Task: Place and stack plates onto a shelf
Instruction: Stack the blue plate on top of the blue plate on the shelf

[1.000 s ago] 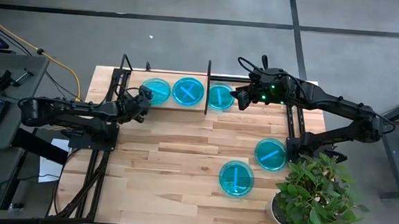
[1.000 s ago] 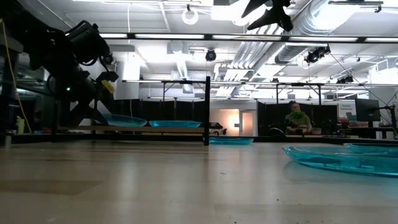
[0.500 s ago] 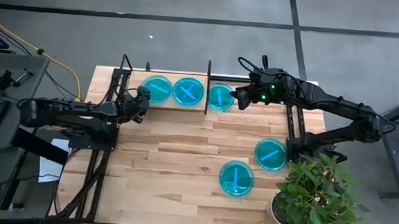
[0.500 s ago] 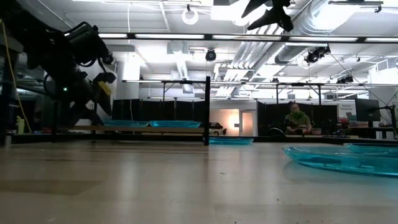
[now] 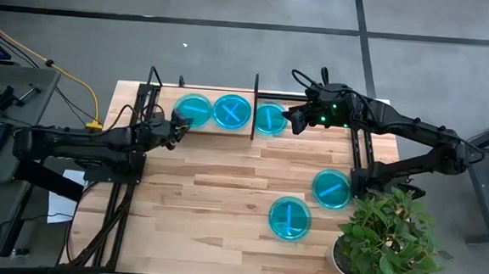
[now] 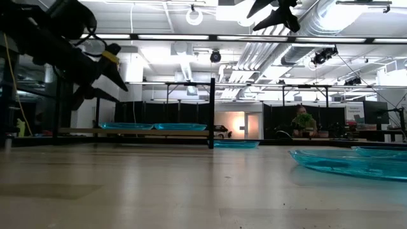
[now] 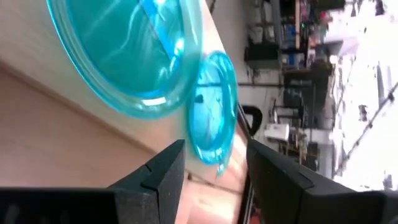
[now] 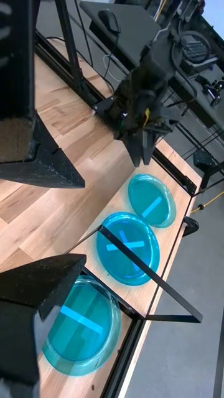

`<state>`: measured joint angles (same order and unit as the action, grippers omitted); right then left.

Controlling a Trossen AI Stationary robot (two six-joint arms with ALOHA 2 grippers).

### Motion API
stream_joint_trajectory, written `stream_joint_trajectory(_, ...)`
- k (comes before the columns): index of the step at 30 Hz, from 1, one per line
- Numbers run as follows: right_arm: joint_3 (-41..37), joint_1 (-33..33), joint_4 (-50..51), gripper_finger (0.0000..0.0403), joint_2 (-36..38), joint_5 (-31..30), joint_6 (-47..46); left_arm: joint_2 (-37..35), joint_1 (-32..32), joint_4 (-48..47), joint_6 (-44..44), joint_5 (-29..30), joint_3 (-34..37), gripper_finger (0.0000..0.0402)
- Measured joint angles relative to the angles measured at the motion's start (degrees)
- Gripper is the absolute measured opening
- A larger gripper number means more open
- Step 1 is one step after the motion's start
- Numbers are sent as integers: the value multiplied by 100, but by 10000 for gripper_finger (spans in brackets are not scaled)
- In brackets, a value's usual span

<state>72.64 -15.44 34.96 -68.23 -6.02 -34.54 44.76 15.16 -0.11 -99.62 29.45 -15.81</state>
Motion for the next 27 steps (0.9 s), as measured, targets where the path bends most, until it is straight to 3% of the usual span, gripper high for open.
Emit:
stream_joint_trajectory(4, 0, 0, 1, 167, 0, 0, 2, -210, -209, -140, -207, 9, 2, 161)
stream_joint_trajectory(6, 0, 0, 0, 167, 0, 1, 2, -299, -315, 275, 115, 83, 2, 161)
stream_joint_trajectory(11, 0, 0, 0, 167, 2, 8, 28, -454, -497, 2634, 2398, 1, 2, 161)
stream_joint_trajectory(14, 0, 0, -1, 167, 2, 41, 138, -460, -507, 4183, 3658, -668, -2, 161)
stream_joint_trajectory(16, 0, 0, -2, 167, 2, 63, 192, -460, -507, 4692, 4270, -1203, -96, 161)
stream_joint_trajectory(20, 0, 0, -112, 167, 2, 272, 323, -456, -507, 4216, 5212, -2044, -621, 161)
stream_joint_trajectory(23, 0, 0, -328, 167, 3, 534, 449, -456, -507, 3024, 6116, -2390, -1225, 161)
stream_joint_trajectory(27, 0, 4, -411, 167, 49, 627, 481, -444, -507, 1264, 7144, -2430, -2059, 161)
